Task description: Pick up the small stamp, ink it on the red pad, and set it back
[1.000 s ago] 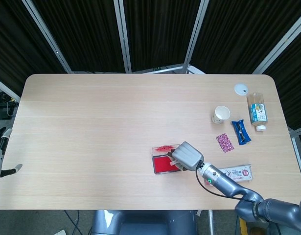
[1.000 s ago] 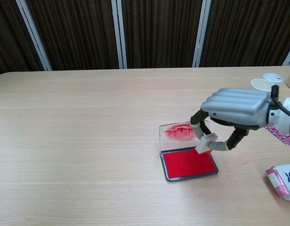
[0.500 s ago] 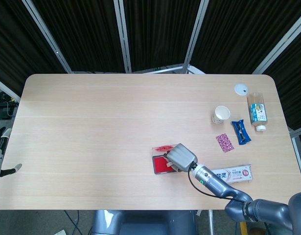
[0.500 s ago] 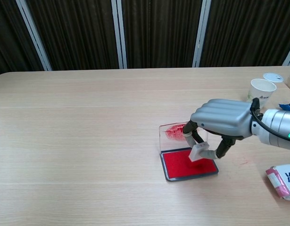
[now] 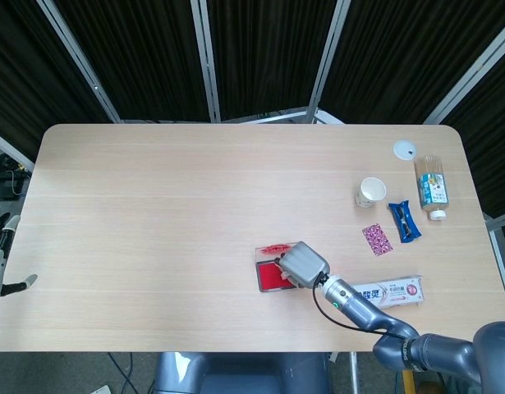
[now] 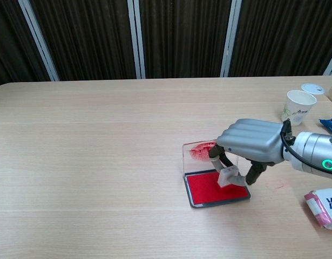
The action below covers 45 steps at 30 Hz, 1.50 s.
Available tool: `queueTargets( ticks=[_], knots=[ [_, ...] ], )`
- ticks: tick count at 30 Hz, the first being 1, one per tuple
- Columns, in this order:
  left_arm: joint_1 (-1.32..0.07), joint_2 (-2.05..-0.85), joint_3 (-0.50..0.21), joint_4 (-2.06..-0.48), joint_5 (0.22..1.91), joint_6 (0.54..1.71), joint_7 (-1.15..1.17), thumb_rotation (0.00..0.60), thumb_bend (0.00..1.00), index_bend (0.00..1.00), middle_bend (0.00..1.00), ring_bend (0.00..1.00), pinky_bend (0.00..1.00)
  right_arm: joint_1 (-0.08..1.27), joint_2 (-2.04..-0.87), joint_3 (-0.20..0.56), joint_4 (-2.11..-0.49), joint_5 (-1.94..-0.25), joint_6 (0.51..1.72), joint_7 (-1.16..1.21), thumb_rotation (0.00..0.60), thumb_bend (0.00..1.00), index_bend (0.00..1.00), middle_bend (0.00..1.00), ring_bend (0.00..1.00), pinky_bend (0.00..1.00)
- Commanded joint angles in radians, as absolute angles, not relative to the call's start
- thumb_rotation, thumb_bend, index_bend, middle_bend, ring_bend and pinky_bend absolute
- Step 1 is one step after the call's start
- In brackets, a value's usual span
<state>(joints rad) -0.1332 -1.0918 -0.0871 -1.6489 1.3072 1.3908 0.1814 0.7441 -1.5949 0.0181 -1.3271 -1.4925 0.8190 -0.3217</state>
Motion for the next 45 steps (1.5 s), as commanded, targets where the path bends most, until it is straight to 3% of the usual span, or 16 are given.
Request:
queueTargets(
  ticks=[1, 12, 25, 45],
  knots=[
    [-0.133, -1.091, -0.087, -1.648, 1.307, 1.392, 0.181, 0.6, 0.0, 0.0, 0.0, 0.0, 0.0, 0.744, -1.604, 0.018, -1.32, -1.479, 0.813, -0.332, 0.6, 0.53, 0.58, 0.58, 0.85, 1.0],
    [-0.133, -1.088, -0.087, -1.65, 1.307, 1.39, 0.175, 0.6, 0.0, 0.0, 0.0, 0.0, 0.0, 0.739, -1.602, 0.019, -1.329, -1.465, 0.826, -0.332, 0.6, 0.53, 0.59, 0.59, 0.84, 1.0],
    [-0.132, -1.085, -0.084, -1.656, 1.314, 1.394, 0.174, 0.6, 0.0, 0.0, 0.0, 0.0, 0.0, 0.719, -1.484, 0.049, -1.412, -1.445, 0.878, -0.242, 0.6, 0.53, 0.59, 0.59, 0.84, 1.0],
    [-0.134, -1.092, -0.082, -1.659, 1.31, 1.391, 0.191, 0.6, 0.0, 0.0, 0.0, 0.0, 0.0, 0.663, -1.511, -0.013, -1.214, -1.473, 0.898, -0.109, 0.6, 0.52, 0.58, 0.59, 0.84, 1.0]
  ],
)
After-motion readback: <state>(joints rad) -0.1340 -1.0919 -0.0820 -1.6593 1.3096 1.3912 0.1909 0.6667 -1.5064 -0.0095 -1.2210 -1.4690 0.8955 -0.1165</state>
